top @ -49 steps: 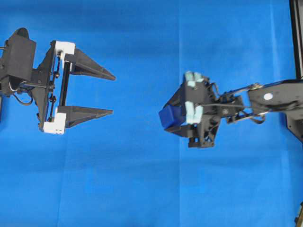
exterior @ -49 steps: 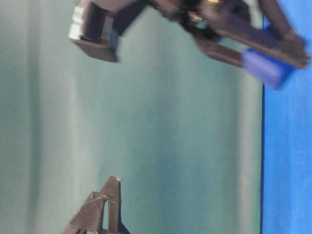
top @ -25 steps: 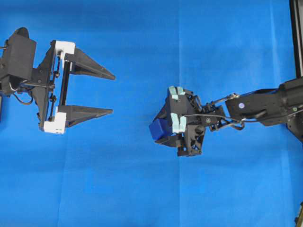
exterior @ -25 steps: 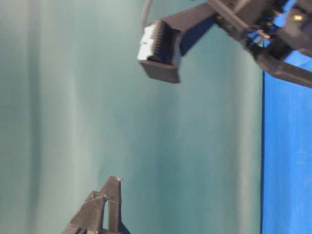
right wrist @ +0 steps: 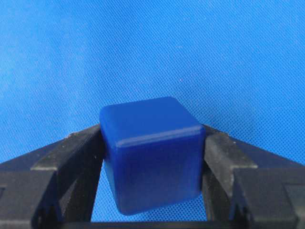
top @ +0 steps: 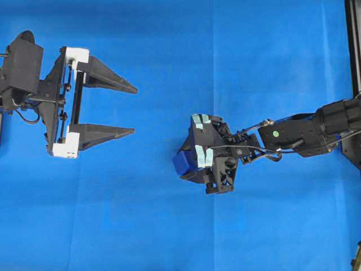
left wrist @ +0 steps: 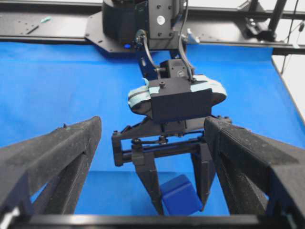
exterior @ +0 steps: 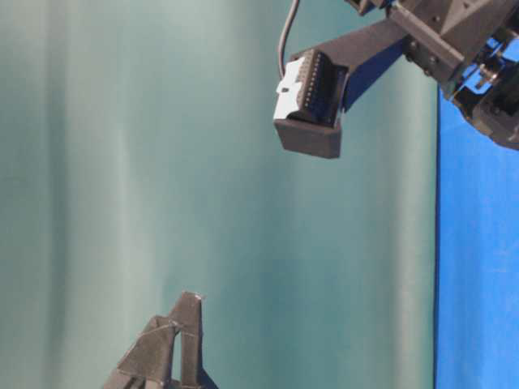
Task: Handover the blue block to the right arm after grasping it with the left arm, then place it in the designated position.
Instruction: 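Lower the cube with the right gripper and release it on the table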
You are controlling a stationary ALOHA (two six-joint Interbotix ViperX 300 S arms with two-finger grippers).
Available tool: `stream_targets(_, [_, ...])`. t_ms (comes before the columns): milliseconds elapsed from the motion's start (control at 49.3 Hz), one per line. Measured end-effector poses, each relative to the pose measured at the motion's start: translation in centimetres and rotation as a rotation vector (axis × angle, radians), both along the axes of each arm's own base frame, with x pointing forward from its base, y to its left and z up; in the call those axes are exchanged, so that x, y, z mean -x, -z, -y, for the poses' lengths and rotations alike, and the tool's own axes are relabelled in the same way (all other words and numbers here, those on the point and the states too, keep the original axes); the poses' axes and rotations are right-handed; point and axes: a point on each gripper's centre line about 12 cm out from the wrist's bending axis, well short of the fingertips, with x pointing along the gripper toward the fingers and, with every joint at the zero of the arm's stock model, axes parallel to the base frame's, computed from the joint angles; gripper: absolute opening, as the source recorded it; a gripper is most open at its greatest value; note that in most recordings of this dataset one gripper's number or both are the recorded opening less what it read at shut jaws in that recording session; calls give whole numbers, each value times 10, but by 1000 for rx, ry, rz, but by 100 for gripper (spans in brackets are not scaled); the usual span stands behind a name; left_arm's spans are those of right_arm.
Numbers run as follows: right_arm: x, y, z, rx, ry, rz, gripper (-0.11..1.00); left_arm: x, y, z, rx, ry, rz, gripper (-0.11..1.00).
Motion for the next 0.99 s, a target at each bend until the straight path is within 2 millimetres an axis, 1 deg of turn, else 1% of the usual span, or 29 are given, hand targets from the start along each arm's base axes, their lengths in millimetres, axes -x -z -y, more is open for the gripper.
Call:
stream_targets(304, [0,3,-3,0,-8,-6,48,0,0,0,0,0,0,93])
stream_targets(649, [-6,6,-4,2,-9,-9,49,0,0,0,0,0,-3,93])
stream_targets(689, [-6,6,-4,1,-8,-8,54,0,0,0,0,0,-3,93])
stream_targets(791, [-6,6,-4,2,-9,-9,79,0,0,0,0,0,-3,93])
stream_targets(831, [-5,6,-4,3,-8,-12,86,0,0,0,0,0,-3,93])
stream_targets(872, [-5,7,-4,5,-7,-17,86,0,0,0,0,0,-3,93])
stream_targets(994, [-3,7,-2,17,0,-40,81,0,0,0,0,0,0,93])
